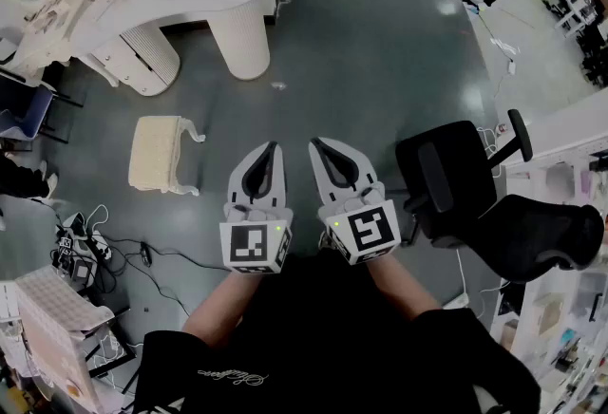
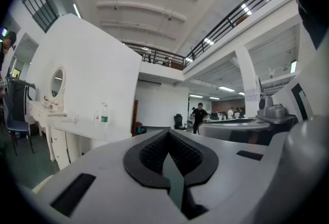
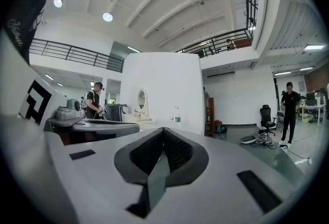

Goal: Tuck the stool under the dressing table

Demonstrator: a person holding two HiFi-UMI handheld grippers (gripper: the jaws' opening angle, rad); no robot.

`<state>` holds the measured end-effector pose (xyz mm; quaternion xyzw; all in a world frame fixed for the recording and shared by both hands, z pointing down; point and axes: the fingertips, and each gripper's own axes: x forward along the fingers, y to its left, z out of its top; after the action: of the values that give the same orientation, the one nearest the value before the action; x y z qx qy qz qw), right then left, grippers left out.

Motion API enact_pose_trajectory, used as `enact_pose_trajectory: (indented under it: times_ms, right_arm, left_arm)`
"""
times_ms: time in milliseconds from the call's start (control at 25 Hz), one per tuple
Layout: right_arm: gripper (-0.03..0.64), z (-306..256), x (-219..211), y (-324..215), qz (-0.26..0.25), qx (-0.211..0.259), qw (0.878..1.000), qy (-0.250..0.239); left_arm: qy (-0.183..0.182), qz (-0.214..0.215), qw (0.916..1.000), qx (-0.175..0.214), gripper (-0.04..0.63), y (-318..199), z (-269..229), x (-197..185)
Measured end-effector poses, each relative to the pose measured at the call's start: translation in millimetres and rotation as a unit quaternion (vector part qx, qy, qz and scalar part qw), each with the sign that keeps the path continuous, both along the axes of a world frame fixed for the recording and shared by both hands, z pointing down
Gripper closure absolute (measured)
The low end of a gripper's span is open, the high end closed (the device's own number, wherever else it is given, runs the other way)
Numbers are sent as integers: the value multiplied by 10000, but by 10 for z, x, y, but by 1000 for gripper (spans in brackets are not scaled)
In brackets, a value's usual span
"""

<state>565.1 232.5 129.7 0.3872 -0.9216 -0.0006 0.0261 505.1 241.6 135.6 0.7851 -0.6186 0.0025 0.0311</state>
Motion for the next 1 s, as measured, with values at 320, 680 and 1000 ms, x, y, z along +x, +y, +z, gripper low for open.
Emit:
enact_pose_trajectory:
  times_ms: [320,680,1000]
  right_arm:
    - [611,-30,-263,84,-234,34,9997,27]
    - [611,-1,-747,225,-607,-10,9980,150]
    - [611,52,-1444,445,-1087,-88,9939,171]
  left_arm:
    - [22,-100,9999,0,591,69,16,-227]
    - [88,-402,9992,-27,591,219,38,-672]
    - [23,-804,9967,-94,591,483,116,-1328]
